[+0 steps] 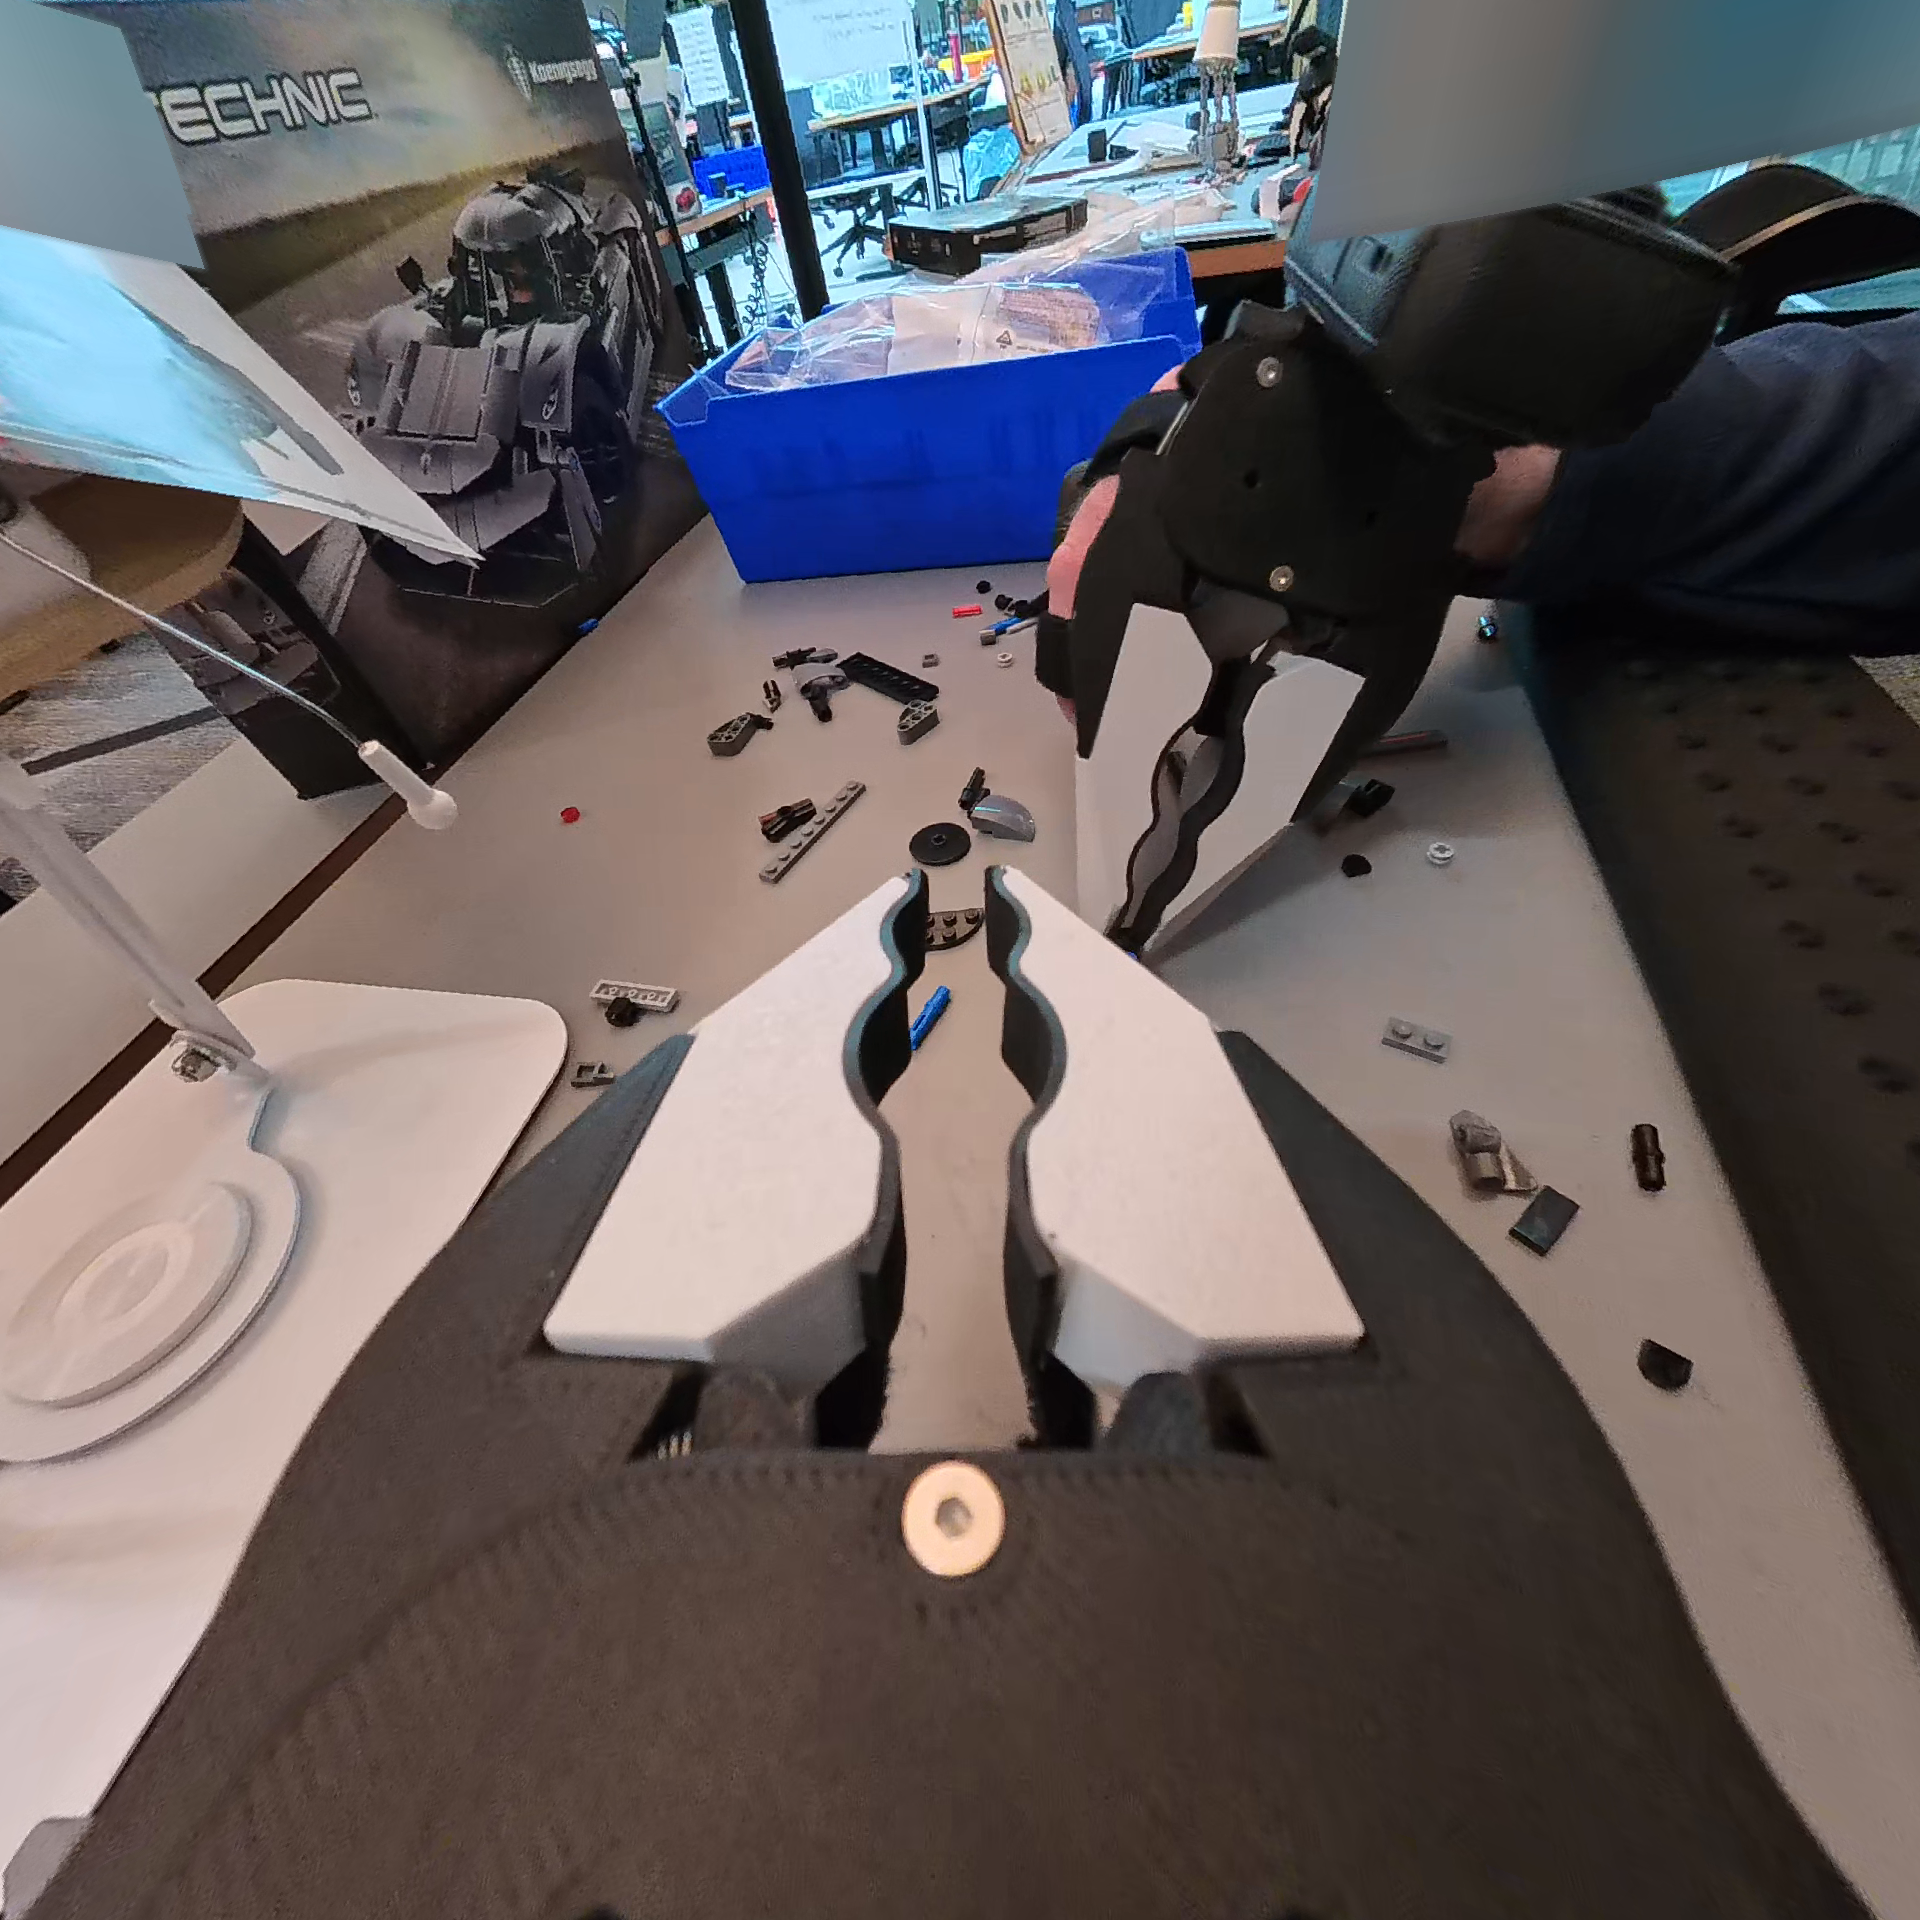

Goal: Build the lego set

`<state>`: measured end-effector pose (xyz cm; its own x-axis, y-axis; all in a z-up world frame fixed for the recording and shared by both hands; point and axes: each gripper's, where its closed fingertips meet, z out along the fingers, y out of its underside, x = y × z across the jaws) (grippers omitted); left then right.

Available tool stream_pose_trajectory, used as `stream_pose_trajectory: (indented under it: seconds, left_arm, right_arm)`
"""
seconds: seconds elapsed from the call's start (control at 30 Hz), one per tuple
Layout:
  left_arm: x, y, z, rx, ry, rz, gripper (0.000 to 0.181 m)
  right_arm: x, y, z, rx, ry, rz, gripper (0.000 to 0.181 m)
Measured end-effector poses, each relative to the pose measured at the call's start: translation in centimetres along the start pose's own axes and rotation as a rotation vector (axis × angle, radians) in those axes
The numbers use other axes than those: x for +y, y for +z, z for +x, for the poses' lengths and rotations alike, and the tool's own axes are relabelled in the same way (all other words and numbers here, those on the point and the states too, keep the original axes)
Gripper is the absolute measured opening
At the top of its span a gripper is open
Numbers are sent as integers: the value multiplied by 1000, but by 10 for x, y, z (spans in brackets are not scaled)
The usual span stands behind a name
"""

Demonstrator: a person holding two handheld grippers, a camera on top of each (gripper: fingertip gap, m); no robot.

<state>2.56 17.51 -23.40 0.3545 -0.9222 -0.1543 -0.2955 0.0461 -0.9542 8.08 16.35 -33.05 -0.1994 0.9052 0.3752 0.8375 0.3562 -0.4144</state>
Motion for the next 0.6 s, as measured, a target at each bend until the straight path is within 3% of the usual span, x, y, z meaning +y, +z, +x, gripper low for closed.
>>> stream_pose_trajectory:
  seconds: [0.6]
  left_arm:
    - [3,3,5,15,16,-21,6]
  right_arm:
    - [-1,0,-14,-49,-37,-22,3]
